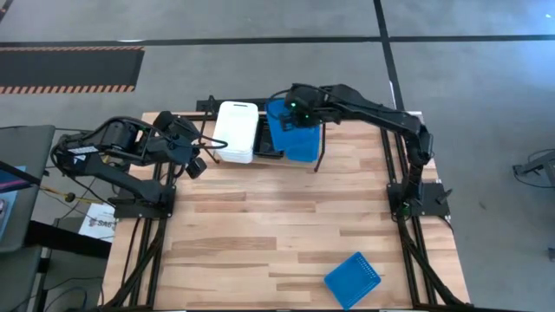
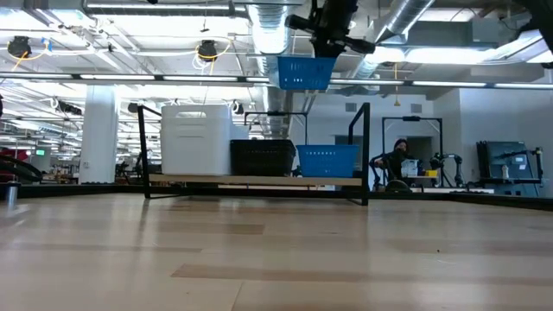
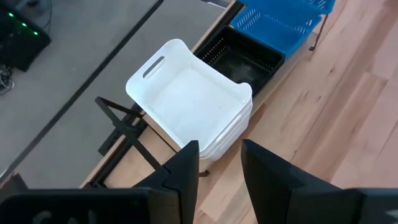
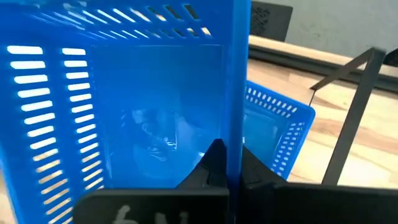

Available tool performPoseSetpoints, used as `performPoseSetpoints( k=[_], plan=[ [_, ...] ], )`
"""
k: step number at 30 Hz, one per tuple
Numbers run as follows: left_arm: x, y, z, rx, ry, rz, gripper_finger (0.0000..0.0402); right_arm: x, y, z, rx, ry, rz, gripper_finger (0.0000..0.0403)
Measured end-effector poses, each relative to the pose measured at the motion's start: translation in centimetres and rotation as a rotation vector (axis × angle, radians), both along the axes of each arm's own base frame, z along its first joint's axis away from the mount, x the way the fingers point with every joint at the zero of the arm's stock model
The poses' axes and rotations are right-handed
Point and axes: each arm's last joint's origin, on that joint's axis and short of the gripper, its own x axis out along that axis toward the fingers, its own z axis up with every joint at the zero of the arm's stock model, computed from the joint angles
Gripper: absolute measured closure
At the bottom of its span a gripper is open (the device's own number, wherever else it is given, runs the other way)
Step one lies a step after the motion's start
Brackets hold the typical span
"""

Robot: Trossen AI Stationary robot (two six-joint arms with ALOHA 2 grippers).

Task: Stack baskets on shelf by color
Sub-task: Stack the left blue bin on top of the blue bin on the shelf

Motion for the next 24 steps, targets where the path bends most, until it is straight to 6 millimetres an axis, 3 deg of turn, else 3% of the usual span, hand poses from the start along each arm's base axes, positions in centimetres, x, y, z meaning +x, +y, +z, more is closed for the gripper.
performPoseSetpoints(
  k=[8,12,19,24],
  plan=[
    [0.0,0.0,0.0,0.013,0.019,-0.018,0.0292,-0.4,0.6,-0.8,0.020,0.082,0.016,0.0402],
    [-0.1,0.0,0.0,0.015,0.025,-0.021,0.0292,-1.3,0.8,0.5,-0.012,0.059,0.019,0.0402],
    [-0.1,0.0,-0.1,0.031,0.051,-0.046,0.0292,-6.2,1.6,5.6,-0.140,-0.042,-0.015,0.0402],
    [-0.1,0.0,-0.1,0.034,0.053,-0.050,0.0292,-11.2,4.1,9.0,-0.218,-0.106,-0.084,0.0402]
  ],
)
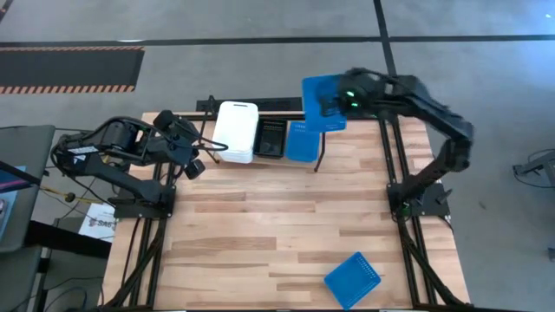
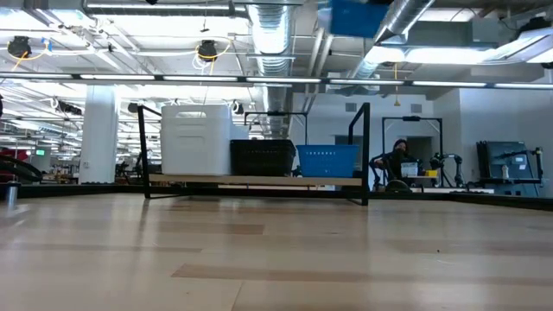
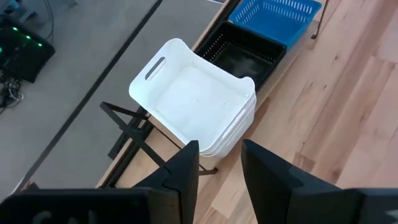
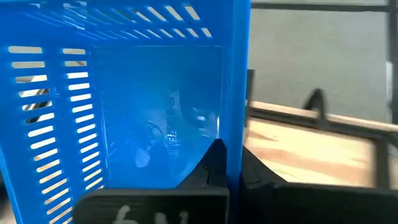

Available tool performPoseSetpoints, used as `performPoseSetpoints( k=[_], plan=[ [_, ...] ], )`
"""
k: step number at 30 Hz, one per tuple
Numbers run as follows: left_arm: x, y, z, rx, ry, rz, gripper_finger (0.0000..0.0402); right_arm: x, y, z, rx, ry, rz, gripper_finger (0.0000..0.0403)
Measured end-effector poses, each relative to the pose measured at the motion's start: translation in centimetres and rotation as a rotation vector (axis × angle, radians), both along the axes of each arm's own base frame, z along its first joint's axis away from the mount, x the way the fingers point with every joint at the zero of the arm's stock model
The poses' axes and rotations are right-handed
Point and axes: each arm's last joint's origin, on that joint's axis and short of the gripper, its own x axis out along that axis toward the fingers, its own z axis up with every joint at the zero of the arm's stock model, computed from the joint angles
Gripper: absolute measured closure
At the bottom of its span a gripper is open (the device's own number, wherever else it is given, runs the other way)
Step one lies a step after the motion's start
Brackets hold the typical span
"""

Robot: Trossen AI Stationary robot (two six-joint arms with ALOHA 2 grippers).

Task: Stack baskets on shelf by color
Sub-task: Stack the left blue bin on top of the blue bin on the shelf

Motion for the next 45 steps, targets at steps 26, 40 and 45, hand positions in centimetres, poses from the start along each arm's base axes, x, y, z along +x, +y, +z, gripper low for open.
performPoseSetpoints(
  k=[26,40,45],
  plan=[
    [0.1,0.0,0.1,-0.001,-0.016,0.005,0.0292,-5.4,9.3,-10.1,0.014,-0.484,0.009,0.0402],
    [0.1,0.0,0.1,-0.019,-0.032,0.021,0.0292,-0.6,1.2,-11.7,0.230,-0.491,0.068,0.0402],
    [0.1,0.0,0.1,-0.020,-0.031,0.020,0.0292,0.8,-1.8,-10.4,0.325,-0.295,0.021,0.0402]
  ],
)
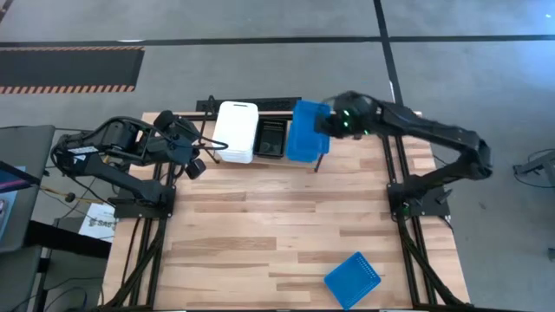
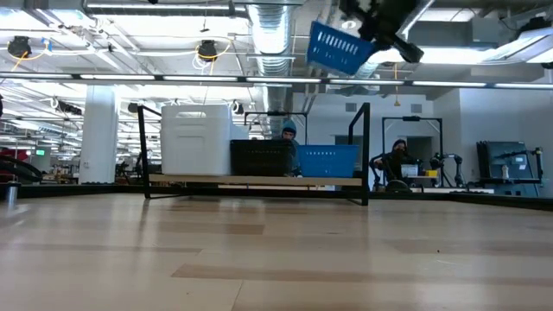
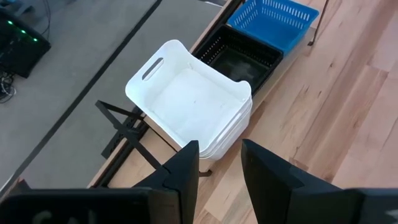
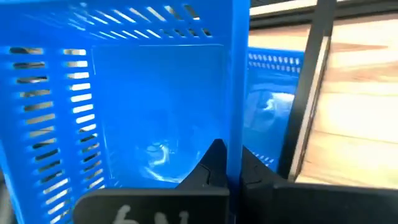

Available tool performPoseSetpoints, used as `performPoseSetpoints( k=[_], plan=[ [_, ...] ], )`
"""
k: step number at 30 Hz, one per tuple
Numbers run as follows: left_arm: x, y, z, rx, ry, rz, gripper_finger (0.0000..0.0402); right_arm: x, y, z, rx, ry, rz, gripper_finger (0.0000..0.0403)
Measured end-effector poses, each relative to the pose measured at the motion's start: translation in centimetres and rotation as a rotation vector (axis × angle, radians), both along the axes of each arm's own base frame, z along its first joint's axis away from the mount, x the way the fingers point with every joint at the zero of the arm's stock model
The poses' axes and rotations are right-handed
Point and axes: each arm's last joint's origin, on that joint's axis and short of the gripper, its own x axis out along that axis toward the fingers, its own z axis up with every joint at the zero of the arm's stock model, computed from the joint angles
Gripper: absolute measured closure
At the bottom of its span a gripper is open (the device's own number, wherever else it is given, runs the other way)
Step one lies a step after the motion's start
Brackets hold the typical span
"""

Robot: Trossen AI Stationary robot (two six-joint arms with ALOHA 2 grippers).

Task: Stack baskets on shelf by color
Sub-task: Stack the left blue bin on top of the blue bin on the shelf

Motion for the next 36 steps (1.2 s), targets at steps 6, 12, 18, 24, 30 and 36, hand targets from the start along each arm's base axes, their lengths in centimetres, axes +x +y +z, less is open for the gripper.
performPoseSetpoints(
  k=[6,12,18,24,30,36],
  plan=[
    [0.0,0.0,0.0,0.000,0.000,0.000,0.0292,2.8,-3.3,0.7,0.070,0.166,0.022,0.0402],
    [0.0,0.0,0.0,-0.001,0.001,0.000,0.0292,5.5,-6.3,-0.7,0.157,0.255,0.054,0.0402],
    [-0.1,0.0,0.0,0.000,0.007,0.000,0.0292,6.9,-7.5,-3.1,0.242,0.373,0.054,0.0402],
    [-0.1,0.0,0.0,0.000,0.007,-0.001,0.0292,7.7,-8.2,-4.6,0.274,0.399,0.044,0.0402],
    [-0.1,0.0,0.0,-0.001,0.008,-0.001,0.0292,7.5,-8.4,-5.0,0.281,0.438,0.012,0.0401],
    [-0.1,0.0,0.0,-0.001,0.008,-0.002,0.0292,7.0,-8.1,-5.0,0.280,0.496,-0.027,0.0402]
  ],
)
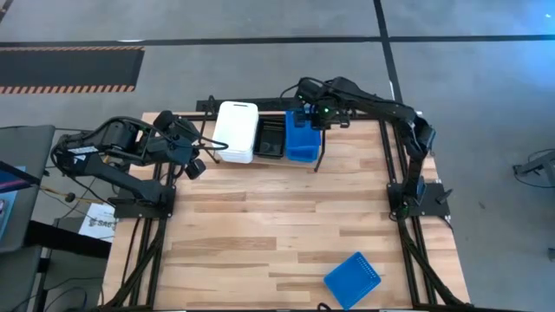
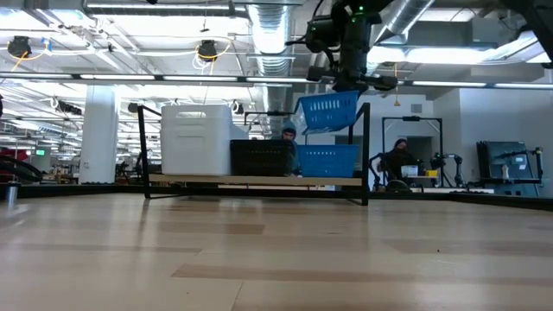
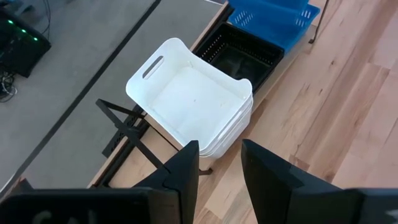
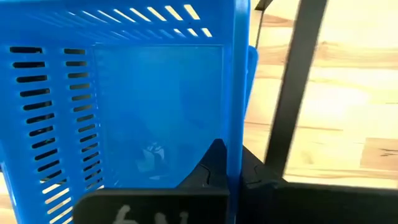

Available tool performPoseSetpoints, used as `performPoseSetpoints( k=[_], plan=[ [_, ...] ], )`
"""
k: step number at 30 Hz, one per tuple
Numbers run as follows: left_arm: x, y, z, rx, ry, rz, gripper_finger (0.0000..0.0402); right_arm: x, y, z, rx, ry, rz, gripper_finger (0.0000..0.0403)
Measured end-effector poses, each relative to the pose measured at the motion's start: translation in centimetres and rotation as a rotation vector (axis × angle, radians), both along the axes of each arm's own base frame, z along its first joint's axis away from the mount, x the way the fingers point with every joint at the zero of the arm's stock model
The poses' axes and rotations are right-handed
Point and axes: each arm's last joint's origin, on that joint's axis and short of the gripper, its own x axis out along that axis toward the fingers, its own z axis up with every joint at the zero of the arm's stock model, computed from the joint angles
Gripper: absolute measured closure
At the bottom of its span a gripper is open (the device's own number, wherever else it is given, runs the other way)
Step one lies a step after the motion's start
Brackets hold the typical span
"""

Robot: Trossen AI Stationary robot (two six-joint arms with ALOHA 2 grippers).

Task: Stack baskets on shelf by color
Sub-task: Stack the left blue bin on top of the blue bin on the shelf

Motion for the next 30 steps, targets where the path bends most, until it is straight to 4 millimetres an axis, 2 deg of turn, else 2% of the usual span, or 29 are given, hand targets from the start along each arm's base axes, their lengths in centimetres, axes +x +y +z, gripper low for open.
performPoseSetpoints(
  k=[17,30],
  plan=[
    [0.0,-0.1,0.0,-0.020,0.007,-0.018,0.0292,1.1,1.2,-0.2,-0.069,0.000,-0.033,0.0402],
    [0.0,-0.1,0.0,-0.006,0.024,-0.041,0.0292,1.6,1.8,-4.3,-0.038,0.003,-0.092,0.0402]
  ],
)
